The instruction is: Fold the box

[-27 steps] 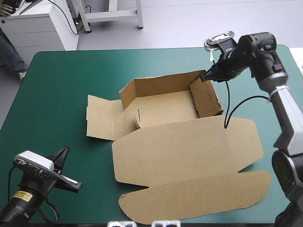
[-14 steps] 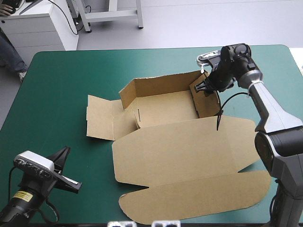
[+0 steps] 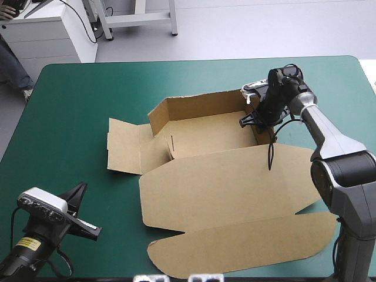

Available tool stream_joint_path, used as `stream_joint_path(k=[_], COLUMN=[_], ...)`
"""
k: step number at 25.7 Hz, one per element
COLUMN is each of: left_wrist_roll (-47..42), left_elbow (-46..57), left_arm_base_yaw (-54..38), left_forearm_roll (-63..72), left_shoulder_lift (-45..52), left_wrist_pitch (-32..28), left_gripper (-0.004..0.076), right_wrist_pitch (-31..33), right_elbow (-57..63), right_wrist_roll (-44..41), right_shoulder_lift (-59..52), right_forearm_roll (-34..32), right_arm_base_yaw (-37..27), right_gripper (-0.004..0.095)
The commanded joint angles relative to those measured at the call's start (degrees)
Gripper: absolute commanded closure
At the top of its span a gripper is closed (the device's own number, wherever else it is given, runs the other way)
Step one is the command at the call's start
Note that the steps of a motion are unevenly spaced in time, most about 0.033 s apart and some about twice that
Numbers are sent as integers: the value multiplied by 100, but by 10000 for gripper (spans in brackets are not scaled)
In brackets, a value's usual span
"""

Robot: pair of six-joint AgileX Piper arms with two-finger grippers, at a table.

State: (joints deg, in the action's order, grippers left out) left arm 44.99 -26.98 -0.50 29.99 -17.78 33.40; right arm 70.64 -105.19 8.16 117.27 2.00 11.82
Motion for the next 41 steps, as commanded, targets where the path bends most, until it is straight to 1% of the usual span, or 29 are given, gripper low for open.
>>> stream_joint_path(k=[1, 4, 5, 12, 17, 29, 31, 33, 35, 37, 38, 40, 41], left_wrist_roll=[-27, -27, -27, -27, -36, -141, -198, -436, -824, -1147, -1171, -1513, -1701], left_elbow=[-145, -145, -145, -145, -145, -145, -136, -136, -134, -134, -134, -181, -308], left_arm_base_yaw=[11, 11, 11, 11, 11, 11, 11, 11, 11, 11, 11, 11, 11], left_forearm_roll=[130, 116, 102, -14, -109, -172, -216, -490, -767, -907, -880, -866, -866], left_shoulder_lift=[-65, -65, -65, -65, -65, -65, -65, -76, -145, -480, -708, -1280, -1671], left_wrist_pitch=[-348, -348, -348, -345, -345, -345, -417, -495, -664, -937, -1165, -1966, -2216], left_gripper=[732, 732, 732, 732, 732, 732, 732, 732, 732, 732, 732, 732, 732], right_wrist_pitch=[100, 100, 100, 100, 109, 109, 109, 109, 109, 109, 109, 109, 109], right_elbow=[-107, -118, -126, -174, -248, -902, -915, -915, -915, -915, -915, -915, -915], right_wrist_roll=[-86, -134, -134, -146, -201, -421, -475, -552, -588, -588, -588, -575, -575], right_shoulder_lift=[-178, -199, -226, -797, -1403, -2492, -2681, -2860, -2981, -3117, -3175, -3284, -3338], right_forearm_roll=[18, 18, -35, -146, -488, -602, -661, -746, -876, -919, -919, -919, -908], right_arm_base_yaw=[-25, -25, -25, -36, -36, -36, -36, -36, -36, -36, -36, -36, -36], right_gripper=[746, 908, 926, 927, 928, 928, 928, 928, 928, 928, 928, 928, 928])
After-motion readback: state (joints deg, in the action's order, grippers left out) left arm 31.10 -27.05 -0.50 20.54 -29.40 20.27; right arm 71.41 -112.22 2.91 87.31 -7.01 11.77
